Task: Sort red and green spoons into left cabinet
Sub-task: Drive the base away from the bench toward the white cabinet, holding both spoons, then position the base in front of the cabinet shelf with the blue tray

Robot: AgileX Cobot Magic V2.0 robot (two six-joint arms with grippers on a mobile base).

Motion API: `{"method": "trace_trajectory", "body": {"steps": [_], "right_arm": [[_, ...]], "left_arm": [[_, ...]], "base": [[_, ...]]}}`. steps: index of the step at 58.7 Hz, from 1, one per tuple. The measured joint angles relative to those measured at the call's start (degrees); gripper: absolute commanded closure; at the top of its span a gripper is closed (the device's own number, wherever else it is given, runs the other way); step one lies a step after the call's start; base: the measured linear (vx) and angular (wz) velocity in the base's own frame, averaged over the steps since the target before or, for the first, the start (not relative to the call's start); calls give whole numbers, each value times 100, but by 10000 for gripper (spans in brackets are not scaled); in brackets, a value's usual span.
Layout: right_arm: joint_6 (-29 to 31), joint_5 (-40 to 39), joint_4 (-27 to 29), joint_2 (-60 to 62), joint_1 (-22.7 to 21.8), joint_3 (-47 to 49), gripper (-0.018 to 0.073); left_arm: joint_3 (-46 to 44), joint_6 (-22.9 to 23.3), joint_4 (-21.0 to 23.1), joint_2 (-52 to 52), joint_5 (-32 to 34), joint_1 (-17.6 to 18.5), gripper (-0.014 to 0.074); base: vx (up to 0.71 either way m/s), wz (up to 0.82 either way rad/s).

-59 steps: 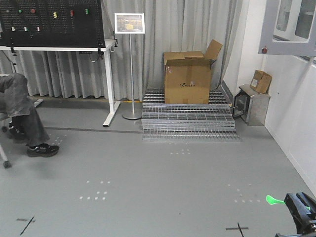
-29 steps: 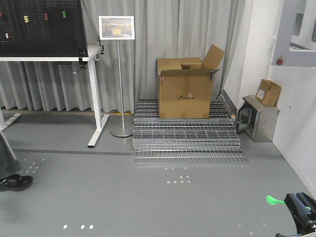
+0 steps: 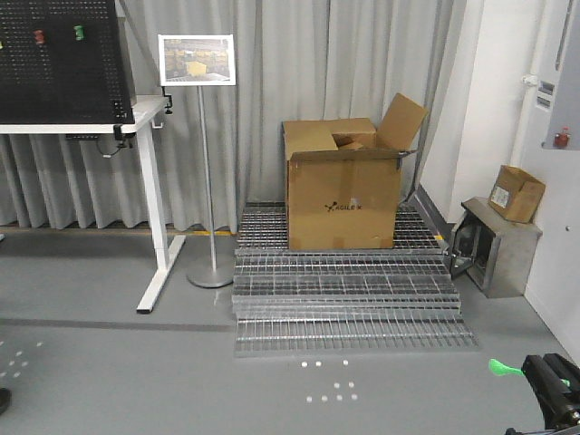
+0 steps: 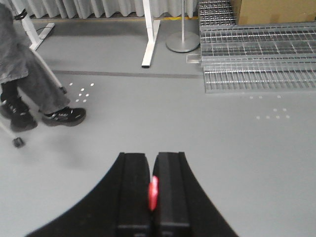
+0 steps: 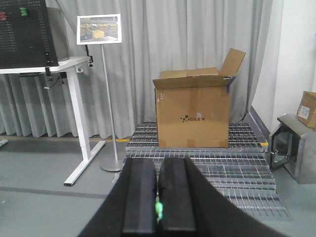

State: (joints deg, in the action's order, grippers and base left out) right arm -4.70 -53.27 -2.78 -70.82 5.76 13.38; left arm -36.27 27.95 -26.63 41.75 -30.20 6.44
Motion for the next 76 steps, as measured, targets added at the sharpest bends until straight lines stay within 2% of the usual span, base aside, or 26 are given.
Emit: {"method": "trace_trajectory", "body": {"steps": [48,76], "right_arm": [[0,0,0,0,0,0,567],[0,0,0,0,0,0,567]], "left_arm": [[0,0,0,0,0,0,600],[0,0,0,0,0,0,600]], "base": [[62,-16],[43,-52]]}}
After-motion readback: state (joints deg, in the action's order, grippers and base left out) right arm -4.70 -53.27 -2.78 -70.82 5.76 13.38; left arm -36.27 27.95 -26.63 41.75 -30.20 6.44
